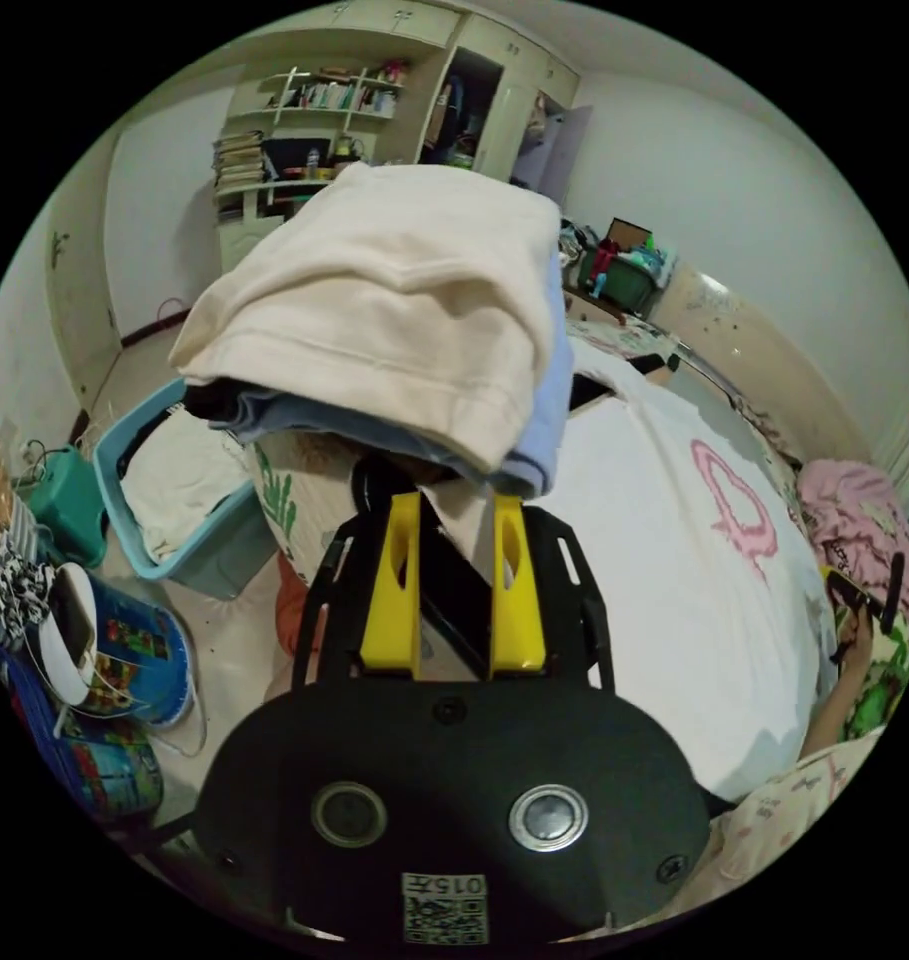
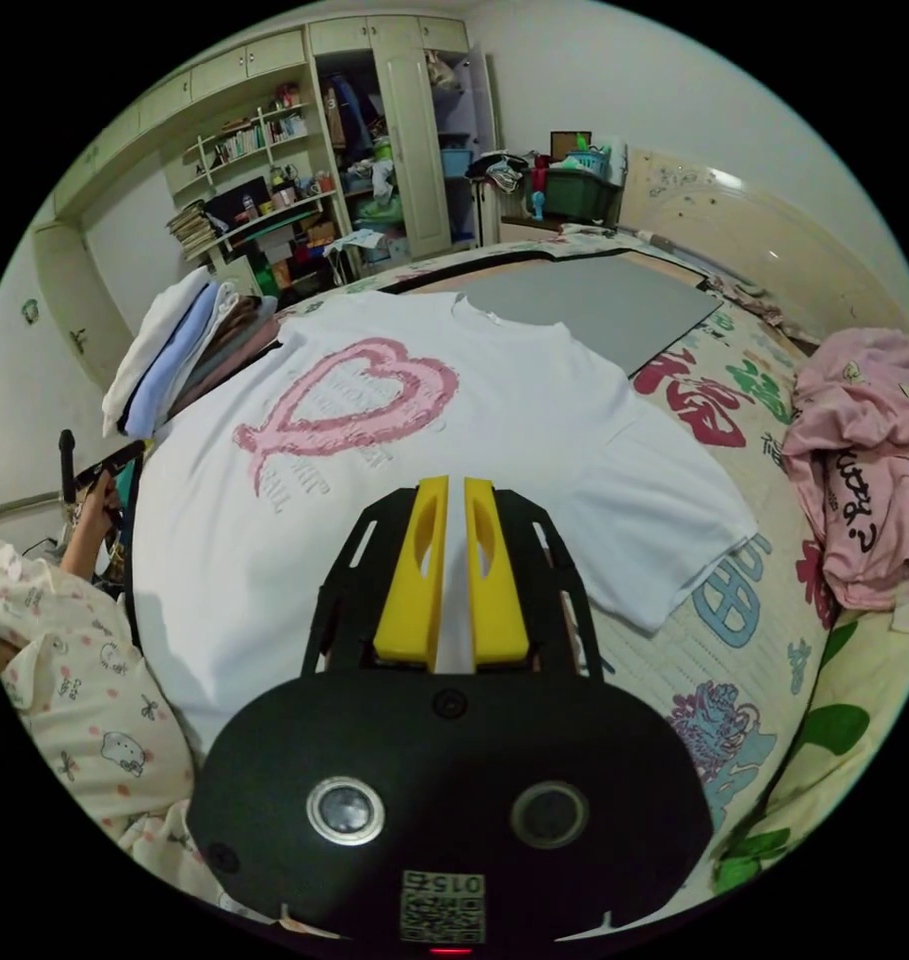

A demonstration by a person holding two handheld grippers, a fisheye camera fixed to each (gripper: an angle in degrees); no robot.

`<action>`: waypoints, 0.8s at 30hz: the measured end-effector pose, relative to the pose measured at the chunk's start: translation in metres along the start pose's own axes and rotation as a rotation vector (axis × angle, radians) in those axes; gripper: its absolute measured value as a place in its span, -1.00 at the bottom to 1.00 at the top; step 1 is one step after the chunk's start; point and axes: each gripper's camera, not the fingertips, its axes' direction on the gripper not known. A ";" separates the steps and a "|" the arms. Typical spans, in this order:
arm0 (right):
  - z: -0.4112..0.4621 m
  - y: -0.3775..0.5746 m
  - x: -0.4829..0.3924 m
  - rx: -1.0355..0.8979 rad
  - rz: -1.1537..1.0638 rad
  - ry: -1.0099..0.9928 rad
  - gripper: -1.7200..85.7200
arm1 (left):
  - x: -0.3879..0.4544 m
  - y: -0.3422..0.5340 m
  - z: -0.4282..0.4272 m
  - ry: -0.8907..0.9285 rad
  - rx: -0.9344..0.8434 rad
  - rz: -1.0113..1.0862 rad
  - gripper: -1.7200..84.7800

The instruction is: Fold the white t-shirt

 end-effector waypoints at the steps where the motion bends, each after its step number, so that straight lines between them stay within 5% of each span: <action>1: 0.003 -0.001 0.004 0.002 0.007 0.002 -0.91 | -0.002 -0.001 0.002 -0.004 -0.001 0.001 -0.75; 8: 0.046 -0.012 0.033 -0.109 0.085 0.067 -0.95 | -0.027 0.002 -0.007 0.018 0.017 -0.018 -0.94; 17: 0.093 -0.029 0.049 -0.238 0.123 0.151 -0.97 | -0.027 0.011 -0.005 -0.152 0.001 0.075 -0.96; 24: 0.102 -0.034 0.049 -0.238 0.111 0.170 -0.97 | -0.037 0.011 -0.004 -0.098 -0.018 0.064 -0.97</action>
